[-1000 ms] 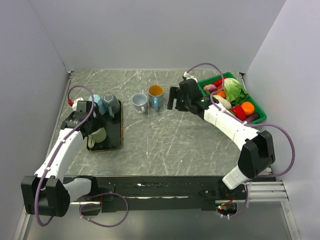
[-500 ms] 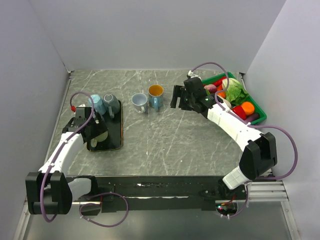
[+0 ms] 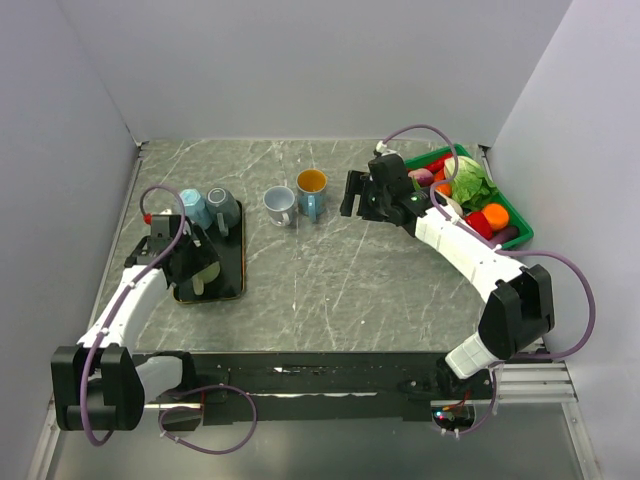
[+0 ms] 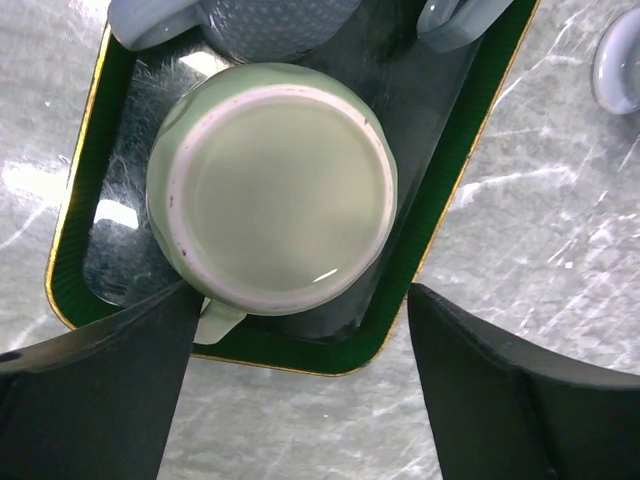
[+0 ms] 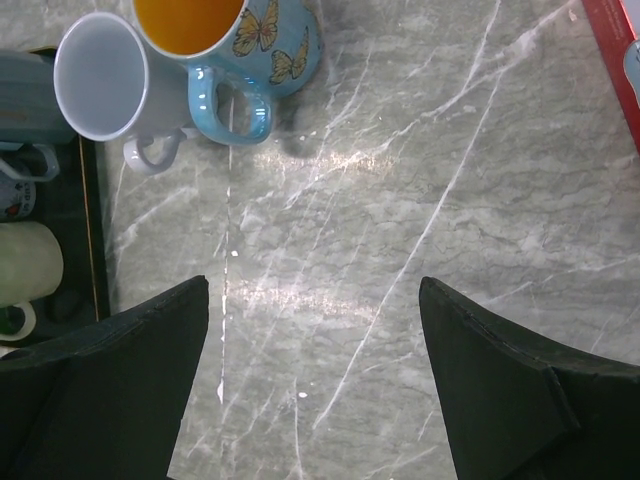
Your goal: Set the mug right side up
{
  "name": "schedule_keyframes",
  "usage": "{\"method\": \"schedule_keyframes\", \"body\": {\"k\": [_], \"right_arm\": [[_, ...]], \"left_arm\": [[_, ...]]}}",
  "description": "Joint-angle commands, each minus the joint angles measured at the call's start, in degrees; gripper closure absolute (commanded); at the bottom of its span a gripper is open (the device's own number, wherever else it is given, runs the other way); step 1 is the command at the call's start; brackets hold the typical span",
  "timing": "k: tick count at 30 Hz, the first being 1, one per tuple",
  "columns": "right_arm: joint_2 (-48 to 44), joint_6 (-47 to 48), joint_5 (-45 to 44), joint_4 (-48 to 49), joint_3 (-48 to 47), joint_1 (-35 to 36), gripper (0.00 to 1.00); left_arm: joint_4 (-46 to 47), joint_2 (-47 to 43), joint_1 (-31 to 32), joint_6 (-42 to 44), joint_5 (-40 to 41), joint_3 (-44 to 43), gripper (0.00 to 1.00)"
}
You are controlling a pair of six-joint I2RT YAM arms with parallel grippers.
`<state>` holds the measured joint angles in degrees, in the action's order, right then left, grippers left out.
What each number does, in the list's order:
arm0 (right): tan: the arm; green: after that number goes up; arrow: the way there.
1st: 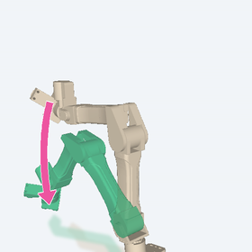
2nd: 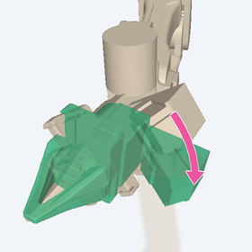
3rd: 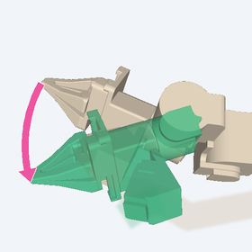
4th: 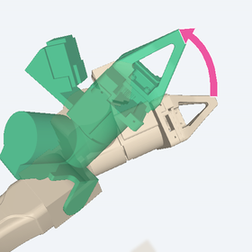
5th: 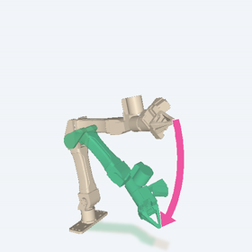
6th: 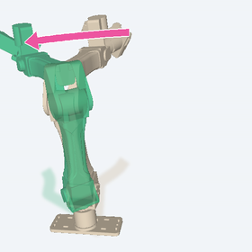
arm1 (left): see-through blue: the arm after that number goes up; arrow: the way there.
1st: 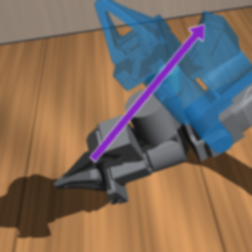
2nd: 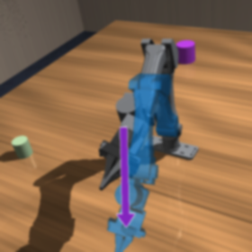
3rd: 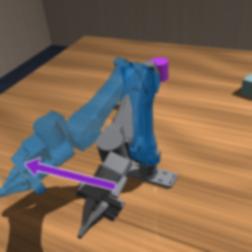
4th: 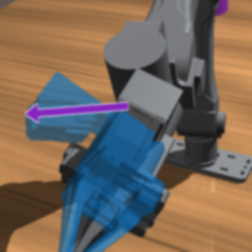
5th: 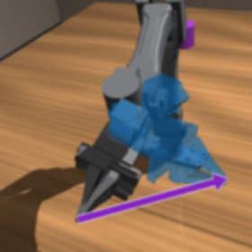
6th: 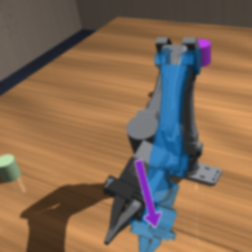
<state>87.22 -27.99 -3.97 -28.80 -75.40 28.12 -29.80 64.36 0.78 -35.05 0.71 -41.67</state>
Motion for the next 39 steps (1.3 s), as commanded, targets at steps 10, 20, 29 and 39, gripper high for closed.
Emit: {"method": "schedule_keyframes", "body": {"k": [10,20,29,39], "right_arm": [[-2.7,-2.4,0.4,0.2,1.2,-1.0,0.10],[-3.0,-3.1,0.6,0.1,1.8,-1.0,0.11],[-3.2,-3.7,1.2,0.1,2.4,-1.0,0.12],[-4.3,-3.7,1.1,0.1,3.4,-1.0,0.13]], "left_arm": [[-0.6,-2.1,1.7,-5.2,1.7,1.4,0.36],[-0.8,-2.0,6.0,-9.5,7.6,3.8,0.43],[-0.5,-1.0,9.6,-11.2,13.3,3.8,0.58],[2.0,-0.6,11.3,-10.1,16.0,4.5,0.61]]}}
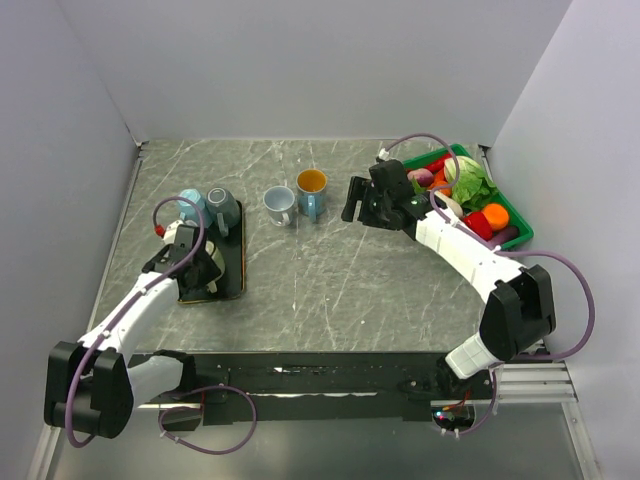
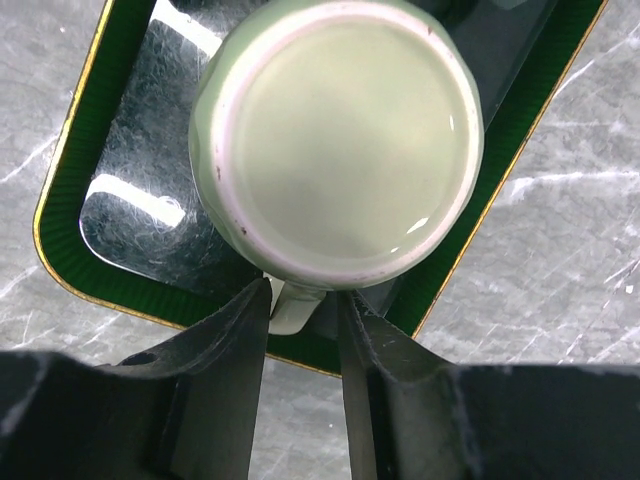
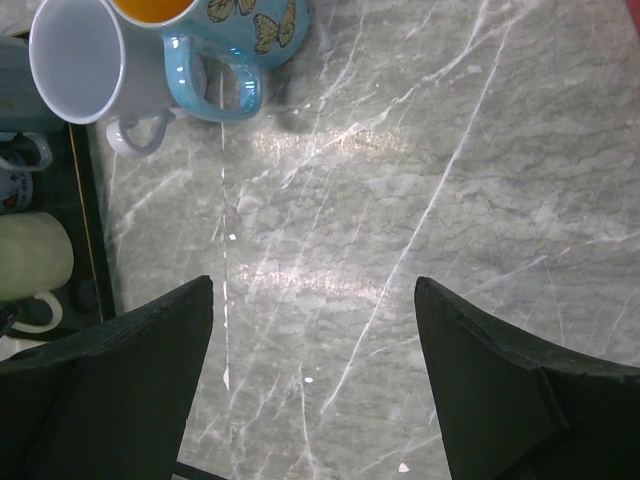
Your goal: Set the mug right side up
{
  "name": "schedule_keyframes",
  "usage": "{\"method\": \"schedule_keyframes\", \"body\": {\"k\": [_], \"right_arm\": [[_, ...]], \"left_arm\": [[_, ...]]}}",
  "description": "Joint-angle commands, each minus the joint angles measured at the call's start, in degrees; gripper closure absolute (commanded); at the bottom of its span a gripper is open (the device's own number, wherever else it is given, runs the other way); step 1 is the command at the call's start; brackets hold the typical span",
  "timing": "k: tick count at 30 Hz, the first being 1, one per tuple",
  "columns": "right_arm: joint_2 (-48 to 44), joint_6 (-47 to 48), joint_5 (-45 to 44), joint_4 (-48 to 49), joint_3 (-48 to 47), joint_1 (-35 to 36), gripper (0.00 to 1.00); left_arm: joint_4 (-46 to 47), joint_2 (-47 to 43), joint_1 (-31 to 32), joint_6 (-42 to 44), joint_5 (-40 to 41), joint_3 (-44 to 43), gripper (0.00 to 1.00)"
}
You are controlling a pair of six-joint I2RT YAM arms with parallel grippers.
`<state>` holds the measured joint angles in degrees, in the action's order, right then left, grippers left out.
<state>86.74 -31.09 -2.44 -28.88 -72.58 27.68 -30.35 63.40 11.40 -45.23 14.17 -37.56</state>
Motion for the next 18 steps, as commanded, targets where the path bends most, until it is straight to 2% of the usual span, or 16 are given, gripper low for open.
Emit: {"method": "schedule_keyframes", "body": {"k": [1,6,8,12,13,18], "right_arm": [[-3.9,-0.6,-0.6,0.2,0.7,-0.6,0.13],[-4.6,-0.6,-0.9,0.1,1.2,-0.7,0.13],[-4.9,-0.6,-1.0,0.2,1.3,-0.7,0.13],[-5.2,-0.6,-1.1,0.2,1.5,-0.7,0.13],[-5.3,-0.6,-1.0,0.1,1.5,-0.8,0.13],[-6.0,-0.6,0.1,-0.4,1.5,-0.8,0.13]], "left_arm": [[2.7,0.5,0.8,0.1,2.5,0.4,0.62],[3.5,1.8,1.5,0.1,3.2,0.5,0.64],[3.5,2.3,2.0,0.1,3.6,0.6,0.69],[3.0,2.3,2.5,-0.1,4.1,0.2,0.87],[2.5,2.3,2.6,-0.1,4.3,0.0,0.97],[-1.0,1.1,3.1,-0.1,3.0,-3.2,0.99]]}}
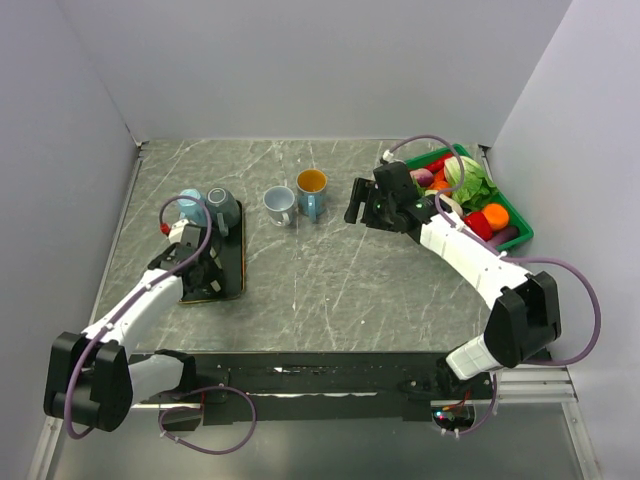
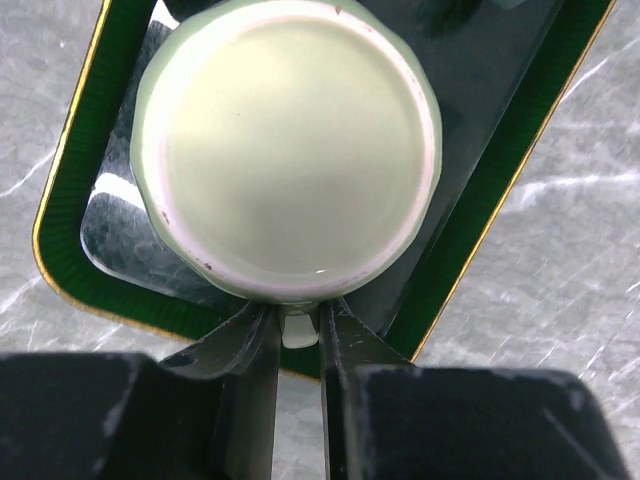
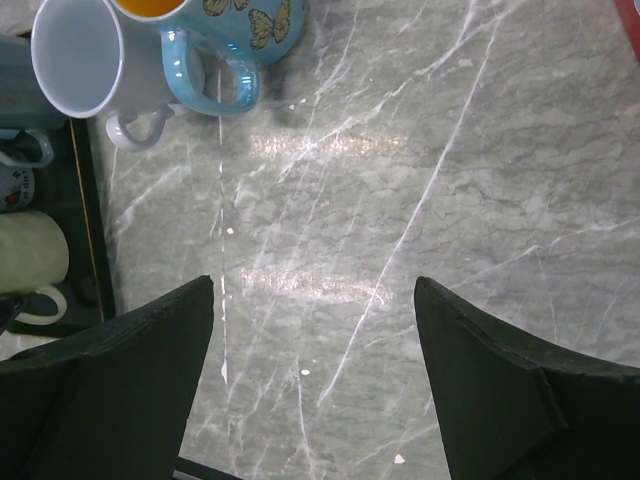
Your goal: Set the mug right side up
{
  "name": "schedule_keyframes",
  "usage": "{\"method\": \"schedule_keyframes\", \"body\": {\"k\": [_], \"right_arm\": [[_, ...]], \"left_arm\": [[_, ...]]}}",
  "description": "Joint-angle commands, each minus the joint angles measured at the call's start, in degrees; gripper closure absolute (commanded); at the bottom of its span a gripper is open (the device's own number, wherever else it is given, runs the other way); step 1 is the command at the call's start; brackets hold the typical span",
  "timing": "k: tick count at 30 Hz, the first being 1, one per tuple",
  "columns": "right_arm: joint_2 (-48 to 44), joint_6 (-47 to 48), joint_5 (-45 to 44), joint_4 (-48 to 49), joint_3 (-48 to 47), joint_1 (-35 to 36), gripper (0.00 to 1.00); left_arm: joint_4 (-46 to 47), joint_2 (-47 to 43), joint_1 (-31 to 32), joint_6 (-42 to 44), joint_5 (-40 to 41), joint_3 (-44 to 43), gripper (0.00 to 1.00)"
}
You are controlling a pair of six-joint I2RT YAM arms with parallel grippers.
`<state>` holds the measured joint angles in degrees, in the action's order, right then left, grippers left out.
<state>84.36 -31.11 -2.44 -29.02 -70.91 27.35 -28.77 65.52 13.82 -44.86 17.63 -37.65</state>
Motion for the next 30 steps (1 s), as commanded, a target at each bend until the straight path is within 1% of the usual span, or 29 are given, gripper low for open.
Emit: {"method": "schedule_keyframes", "body": {"k": [1,3,4,5,8,9,10,11,12,13,14,15,16,17,18,19,21,22,23,26,27,30], "right_arm": [[-3.8,-0.6,0.6,-0.3,-0.2,-0.5,0.12],[-4.6,-0.8,2.1,-0.4,0.1,-0.4,0.09],[-5.1,-0.8,2.1,-0.3,0.2,-0.5,0.03],[-5.5,-1.0,4.9,-0.1,0.6,-0.5,0.00],[-7.9,-0.7,9.5,3.9,2.4,-0.4,0.00],[-9.4,-1.6,12.9,5.0,4.1,-0.5,0.00],[-10.0,-1.7,15.3,9.3,5.0,-0.6,0.00],[-10.6,-1.8,18.1,11.2,5.8,-0.7,0.00],[-11.6,-3.2,24.3,13.4,7.1,-0.8,0.00],[-11.9,-4.1,27.3,15.5,7.7,-0.9,0.01],[-12.2,-5.3,31.1,21.0,8.4,-0.9,0.02],[-12.5,-8.8,36.5,23.9,9.7,-0.8,0.03],[-12.6,-11.1,39.1,26.6,10.4,-0.8,0.04],[-12.6,-13.4,41.0,33.3,11.0,-0.6,0.05],[-12.6,-18.1,43.1,35.5,11.7,-0.3,0.05],[-12.2,-20.0,43.5,37.4,11.6,0.1,0.04],[-10.8,-24.4,44.4,39.5,9.6,0.8,0.04],[-10.2,-25.6,45.1,39.6,8.7,1.2,0.04],[-9.7,-27.0,45.4,40.3,7.9,1.5,0.03],[-8.7,-35.7,45.4,47.9,8.5,2.0,0.03],[-8.4,-37.3,45.5,51.6,8.4,2.2,0.02],[-6.6,-40.6,45.9,55.3,6.1,3.1,0.02]], "left_arm": [[-3.6,-1.4,1.2,-0.6,-1.0,-4.9,0.99],[-6.7,-3.0,2.0,-0.7,-2.9,-7.3,0.99],[-7.7,-3.8,2.2,-0.8,-3.6,-9.8,0.99],[-9.5,-5.3,2.3,-1.0,-4.6,-11.3,0.99],[-10.5,-8.3,2.3,-1.5,-10.1,-16.8,0.99],[-9.5,-8.9,2.3,-1.6,-13.4,-17.9,0.99],[-8.2,-9.4,2.3,-1.6,-16.0,-19.3,0.99],[-7.1,-10.1,2.3,-1.9,-17.2,-20.0,0.99],[-4.6,-10.1,2.3,-2.2,-21.4,-20.6,0.99],[-3.0,-10.3,2.3,-2.6,-23.8,-21.4,0.99],[-1.2,-10.6,2.3,-3.1,-25.6,-21.6,0.99],[0.8,-10.8,2.3,-3.9,-27.8,-21.9,0.99],[5.6,-11.0,2.3,-5.7,-31.8,-21.9,0.99],[9.1,-11.5,2.3,-6.8,-34.2,-21.7,0.99],[12.1,-11.6,2.3,-8.3,-36.2,-21.1,0.99],[19.6,-11.8,2.3,-11.7,-40.2,-20.5,0.99],[26.7,-11.6,2.5,-15.5,-42.8,-19.7,0.99],[33.6,-11.6,2.7,-18.7,-43.8,-19.0,0.99],[35.9,-11.6,3.0,-19.9,-43.8,-18.9,0.99],[42.8,-11.5,3.8,-23.2,-43.4,-19.0,0.99],[44.0,-11.3,4.0,-23.9,-43.3,-19.3,0.99],[47.1,-10.9,4.5,-26.3,-42.9,-19.6,0.99]]}}
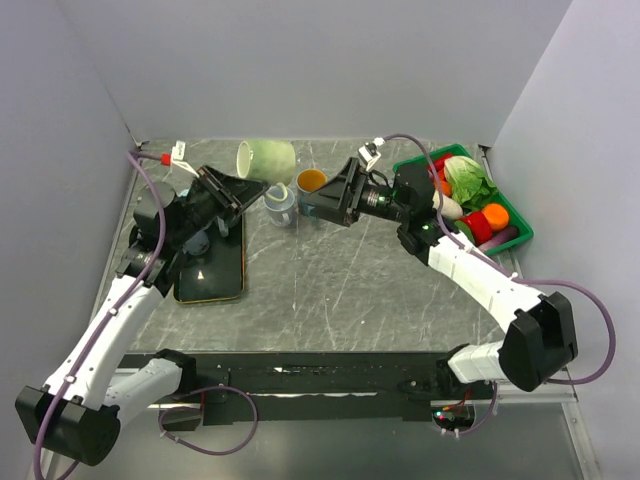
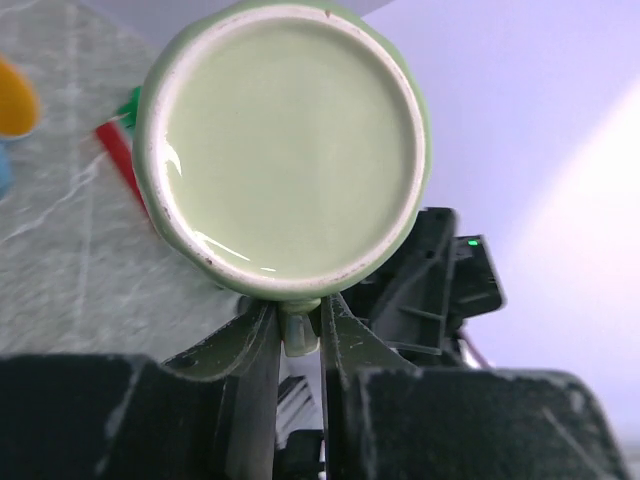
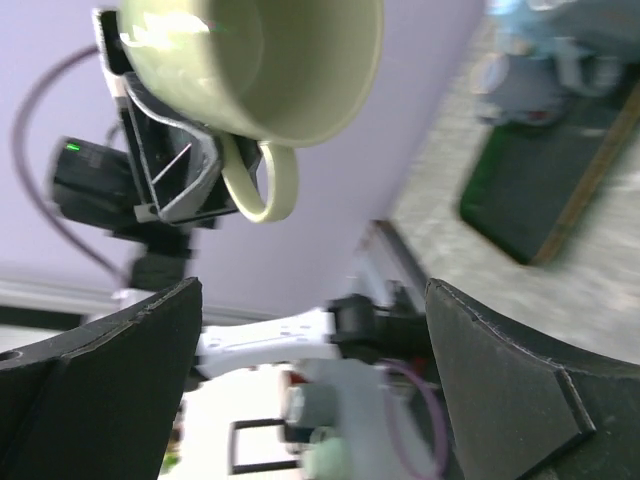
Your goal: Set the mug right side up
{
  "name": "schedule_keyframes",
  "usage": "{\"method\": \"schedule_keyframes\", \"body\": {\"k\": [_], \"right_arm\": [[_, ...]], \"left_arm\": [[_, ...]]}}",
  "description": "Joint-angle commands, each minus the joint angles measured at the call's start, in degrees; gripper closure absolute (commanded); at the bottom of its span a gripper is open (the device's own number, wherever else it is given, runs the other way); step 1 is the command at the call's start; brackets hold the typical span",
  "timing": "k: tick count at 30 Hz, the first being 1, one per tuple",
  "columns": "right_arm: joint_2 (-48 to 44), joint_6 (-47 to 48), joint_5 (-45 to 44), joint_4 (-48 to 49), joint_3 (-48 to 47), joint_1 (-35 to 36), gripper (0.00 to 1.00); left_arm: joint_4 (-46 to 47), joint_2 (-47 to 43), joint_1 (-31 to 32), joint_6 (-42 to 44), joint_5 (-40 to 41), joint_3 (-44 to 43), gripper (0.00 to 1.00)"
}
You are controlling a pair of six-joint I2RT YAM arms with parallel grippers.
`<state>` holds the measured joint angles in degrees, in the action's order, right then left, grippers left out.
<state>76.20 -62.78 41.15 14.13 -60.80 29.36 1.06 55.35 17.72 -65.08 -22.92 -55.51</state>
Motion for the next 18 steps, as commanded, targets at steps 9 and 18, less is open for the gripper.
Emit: {"method": "schedule_keyframes", "body": {"k": [9,18], "right_arm": [[6.1,-14.0,1.6,19.0,-10.7,3.1,0.08],[8.6,-16.1,1.4,20.1,-13.6,4.4,0.27]], "left_arm": [[23.4,0.5,3.1,-8.4,-2.0,-1.6,0.99],[24.3,1.2,4.3,-7.1,-0.9,-1.8,0.99]]}}
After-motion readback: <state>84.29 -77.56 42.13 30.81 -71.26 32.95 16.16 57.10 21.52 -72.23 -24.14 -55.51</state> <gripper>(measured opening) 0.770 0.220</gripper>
